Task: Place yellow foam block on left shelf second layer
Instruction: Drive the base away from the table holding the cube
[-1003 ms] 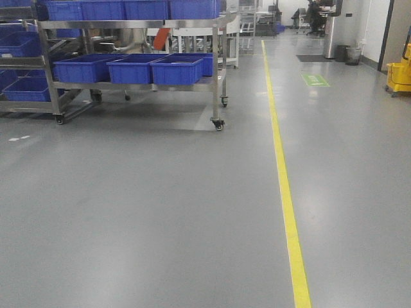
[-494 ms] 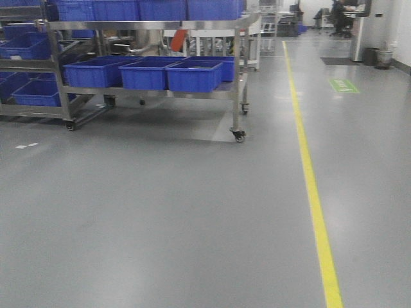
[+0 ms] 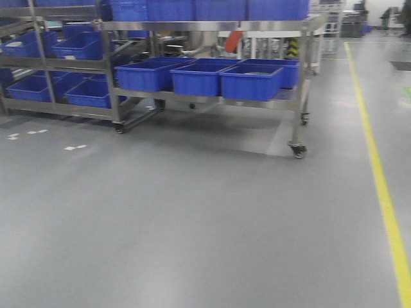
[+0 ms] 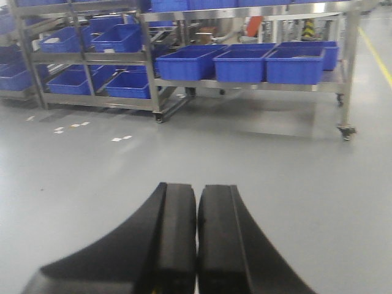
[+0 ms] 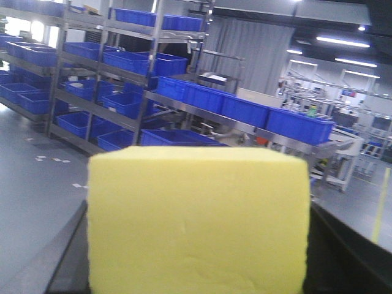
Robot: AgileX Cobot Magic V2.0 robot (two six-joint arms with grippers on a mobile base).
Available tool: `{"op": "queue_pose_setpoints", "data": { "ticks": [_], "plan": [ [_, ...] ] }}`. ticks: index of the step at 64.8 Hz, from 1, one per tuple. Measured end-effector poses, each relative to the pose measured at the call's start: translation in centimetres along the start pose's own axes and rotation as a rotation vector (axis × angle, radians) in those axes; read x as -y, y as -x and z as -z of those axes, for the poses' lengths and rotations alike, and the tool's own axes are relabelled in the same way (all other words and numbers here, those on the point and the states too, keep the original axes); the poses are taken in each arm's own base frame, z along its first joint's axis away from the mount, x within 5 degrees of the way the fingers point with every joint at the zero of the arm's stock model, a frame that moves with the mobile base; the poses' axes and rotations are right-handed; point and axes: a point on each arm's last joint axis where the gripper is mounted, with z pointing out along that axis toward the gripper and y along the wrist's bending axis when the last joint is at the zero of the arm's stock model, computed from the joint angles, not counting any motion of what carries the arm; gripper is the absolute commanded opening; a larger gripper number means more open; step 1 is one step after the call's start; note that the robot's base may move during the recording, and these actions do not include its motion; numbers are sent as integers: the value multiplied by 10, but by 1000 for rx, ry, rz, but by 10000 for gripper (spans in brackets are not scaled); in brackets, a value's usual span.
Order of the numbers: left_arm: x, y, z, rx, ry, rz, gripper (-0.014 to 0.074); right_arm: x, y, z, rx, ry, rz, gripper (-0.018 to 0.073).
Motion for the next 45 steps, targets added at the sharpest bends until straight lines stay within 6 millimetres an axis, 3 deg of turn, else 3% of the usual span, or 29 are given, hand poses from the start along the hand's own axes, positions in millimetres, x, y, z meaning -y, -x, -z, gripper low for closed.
{"op": "queue_pose_setpoints", "data": {
  "ticks": [45],
  "plan": [
    [0, 0, 0, 0, 0, 0, 136, 0, 0, 0, 0, 0, 0, 276]
  ]
}}
